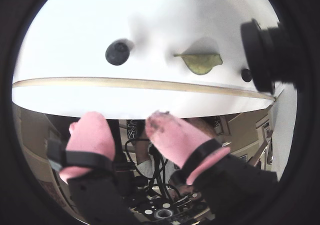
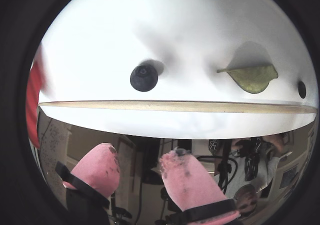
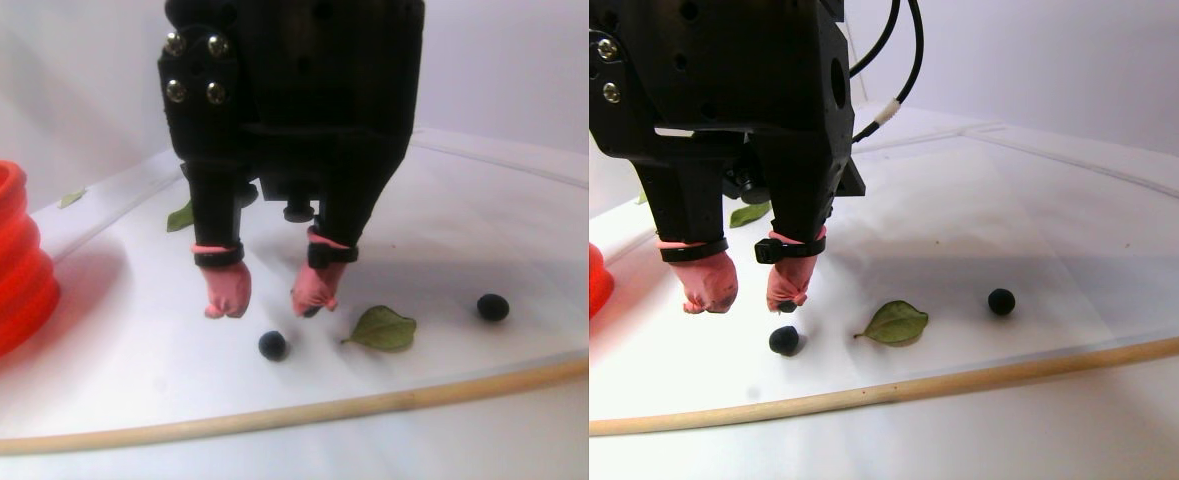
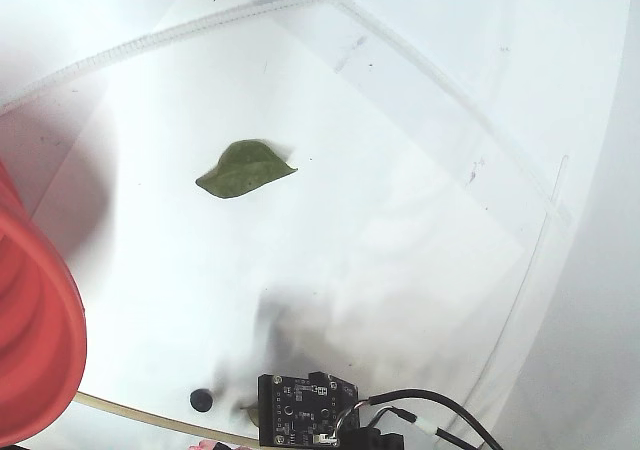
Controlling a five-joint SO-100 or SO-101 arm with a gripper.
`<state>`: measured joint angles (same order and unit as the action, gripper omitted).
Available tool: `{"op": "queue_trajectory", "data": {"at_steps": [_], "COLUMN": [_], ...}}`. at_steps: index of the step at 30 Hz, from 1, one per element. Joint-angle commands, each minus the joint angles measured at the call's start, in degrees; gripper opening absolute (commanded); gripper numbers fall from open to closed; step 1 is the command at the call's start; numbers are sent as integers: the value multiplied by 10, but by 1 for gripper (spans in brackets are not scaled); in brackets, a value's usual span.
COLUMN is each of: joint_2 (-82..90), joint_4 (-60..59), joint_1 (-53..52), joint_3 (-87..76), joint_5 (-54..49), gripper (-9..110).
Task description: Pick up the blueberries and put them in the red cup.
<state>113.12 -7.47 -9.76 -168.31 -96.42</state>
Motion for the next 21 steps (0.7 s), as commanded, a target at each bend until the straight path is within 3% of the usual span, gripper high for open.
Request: {"op": "queue_trajectory", "data": {"at_steps": [1, 21], "joint_2": [-31, -136], "joint_4": [25, 110], "joint_1": [4, -2], "joint_3": [4, 37], "joint_5": [4, -3], "gripper": [16, 16]}}
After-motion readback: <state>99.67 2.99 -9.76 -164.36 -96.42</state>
